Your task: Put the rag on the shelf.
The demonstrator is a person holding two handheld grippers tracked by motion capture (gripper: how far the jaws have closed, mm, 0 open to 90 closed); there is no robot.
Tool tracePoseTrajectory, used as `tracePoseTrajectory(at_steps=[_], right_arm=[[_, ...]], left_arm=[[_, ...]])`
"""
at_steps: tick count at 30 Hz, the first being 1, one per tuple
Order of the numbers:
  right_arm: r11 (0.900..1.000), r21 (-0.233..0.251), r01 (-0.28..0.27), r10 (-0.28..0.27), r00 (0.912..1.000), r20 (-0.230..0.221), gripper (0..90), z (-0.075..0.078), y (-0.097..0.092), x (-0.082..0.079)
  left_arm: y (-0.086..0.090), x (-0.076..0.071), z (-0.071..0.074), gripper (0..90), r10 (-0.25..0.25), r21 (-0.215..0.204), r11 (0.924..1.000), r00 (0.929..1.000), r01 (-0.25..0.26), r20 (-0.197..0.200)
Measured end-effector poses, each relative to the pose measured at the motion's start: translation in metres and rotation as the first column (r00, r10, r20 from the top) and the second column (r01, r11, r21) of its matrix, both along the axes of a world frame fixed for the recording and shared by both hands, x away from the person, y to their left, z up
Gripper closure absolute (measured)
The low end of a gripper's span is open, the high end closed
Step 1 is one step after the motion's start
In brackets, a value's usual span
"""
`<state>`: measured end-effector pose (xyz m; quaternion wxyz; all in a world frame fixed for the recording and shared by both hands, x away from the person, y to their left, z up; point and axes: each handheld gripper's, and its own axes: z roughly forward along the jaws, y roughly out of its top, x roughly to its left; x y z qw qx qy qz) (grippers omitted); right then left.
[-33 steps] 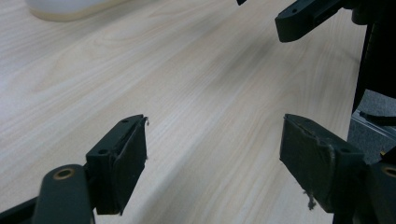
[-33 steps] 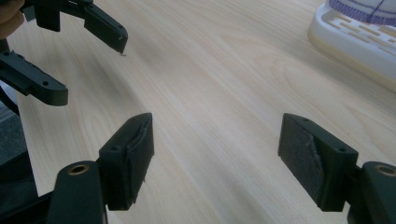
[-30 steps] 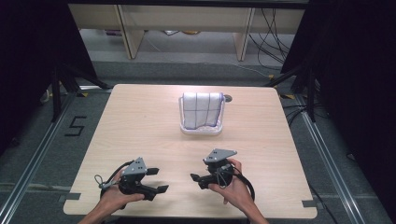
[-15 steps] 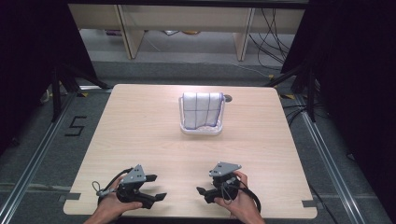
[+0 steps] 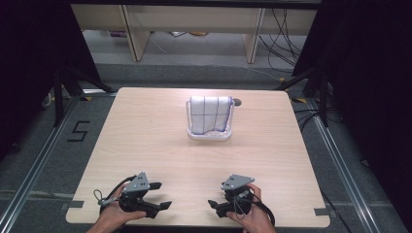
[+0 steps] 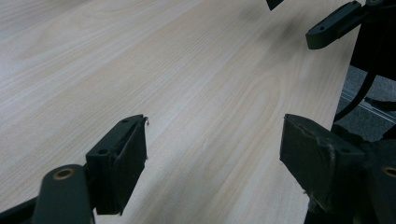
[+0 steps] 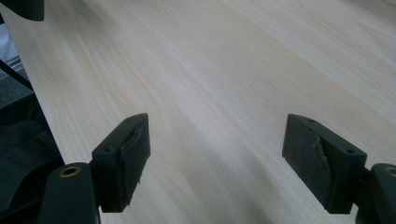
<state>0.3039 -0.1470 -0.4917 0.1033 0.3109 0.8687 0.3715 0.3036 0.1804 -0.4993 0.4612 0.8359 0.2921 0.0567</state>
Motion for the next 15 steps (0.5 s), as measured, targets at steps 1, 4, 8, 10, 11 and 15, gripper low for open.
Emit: tracePoseTrajectory(at_steps=[1,4,8,10,11,15], right_arm=[[0.9999,-0.004,-0.012,0.012,0.9999,0.004,24.4,0.0003,-0.0002,0.0007],[0.9999,0.001,0.016,-0.016,0.9999,0.001,24.4,0.0013,-0.0004,-0.0005],[0.9999,-0.012,0.011,-0.011,0.9999,-0.002,24.3,0.0023,-0.0025,0.0004],[0.9999,-0.01,0.01,-0.01,0.9999,-0.008,24.4,0.0024,-0.0028,0.0008],[0.9999,-0.009,0.008,-0.008,0.9999,-0.008,24.4,0.0025,-0.0031,0.0009],[0.9999,-0.014,0.009,-0.009,1.0,0.0,24.2,0.002,-0.0038,0.0017]], left_arm=[[-0.0001,-0.0002,-0.0002,22.5,0.005,-0.002,1.0,1.0,-0.005,-0.002],[0.0016,0.0024,-0.0003,22.5,-0.019,0.022,0.9996,0.9998,0.019,0.007],[0.0014,0.0033,-0.0024,22.5,0.001,0.014,0.9999,1.0,-0.001,0.003],[0.0028,0.0045,-0.0025,22.5,-0.001,0.022,0.9998,1.0,0.0,0.006],[0.0032,0.0047,-0.0022,22.5,0.007,0.023,0.9997,1.0,-0.007,-0.001],[0.0074,0.0092,-0.0042,22.5,0.024,0.02,0.9995,0.9997,-0.024,-0.001]])
